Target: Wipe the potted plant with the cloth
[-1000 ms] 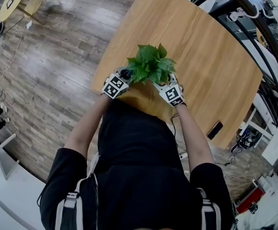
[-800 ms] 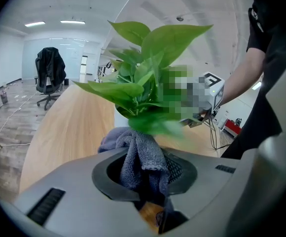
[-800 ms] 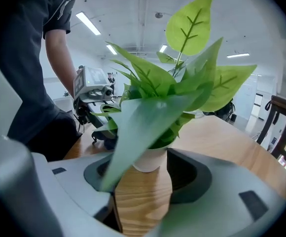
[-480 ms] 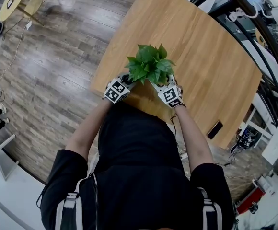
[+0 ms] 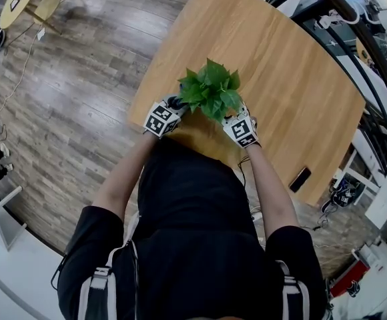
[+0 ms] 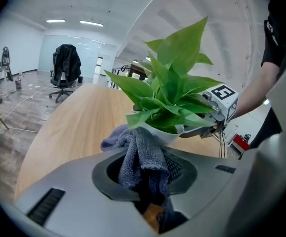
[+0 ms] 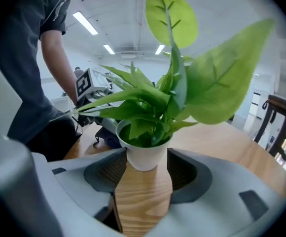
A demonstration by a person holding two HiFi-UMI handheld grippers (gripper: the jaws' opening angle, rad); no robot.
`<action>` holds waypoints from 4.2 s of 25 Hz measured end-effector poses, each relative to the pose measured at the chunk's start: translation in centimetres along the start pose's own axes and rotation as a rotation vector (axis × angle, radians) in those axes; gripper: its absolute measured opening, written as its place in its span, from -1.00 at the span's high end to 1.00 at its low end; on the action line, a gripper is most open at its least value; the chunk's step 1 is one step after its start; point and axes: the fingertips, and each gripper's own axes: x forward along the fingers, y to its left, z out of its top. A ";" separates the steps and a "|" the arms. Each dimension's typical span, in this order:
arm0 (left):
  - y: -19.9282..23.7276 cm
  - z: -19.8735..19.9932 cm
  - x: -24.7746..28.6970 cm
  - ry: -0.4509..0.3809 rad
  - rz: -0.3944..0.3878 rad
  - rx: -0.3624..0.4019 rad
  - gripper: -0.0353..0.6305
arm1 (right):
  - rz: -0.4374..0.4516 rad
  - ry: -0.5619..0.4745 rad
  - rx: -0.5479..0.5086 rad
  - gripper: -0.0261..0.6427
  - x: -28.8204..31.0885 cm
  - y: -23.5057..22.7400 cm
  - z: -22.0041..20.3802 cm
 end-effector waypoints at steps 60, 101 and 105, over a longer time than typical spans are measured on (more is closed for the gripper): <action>-0.3 0.3 -1.4 -0.026 -0.032 0.043 0.55 | 0.009 -0.010 -0.019 0.20 -0.3 2.6 0.4; -2.0 -0.8 -1.3 0.035 -0.043 0.171 0.56 | -0.078 -0.018 0.023 0.20 0.9 1.0 1.4; -2.3 -1.0 -1.4 0.017 -0.045 0.149 0.55 | -0.078 -0.014 0.021 0.20 0.8 1.4 1.4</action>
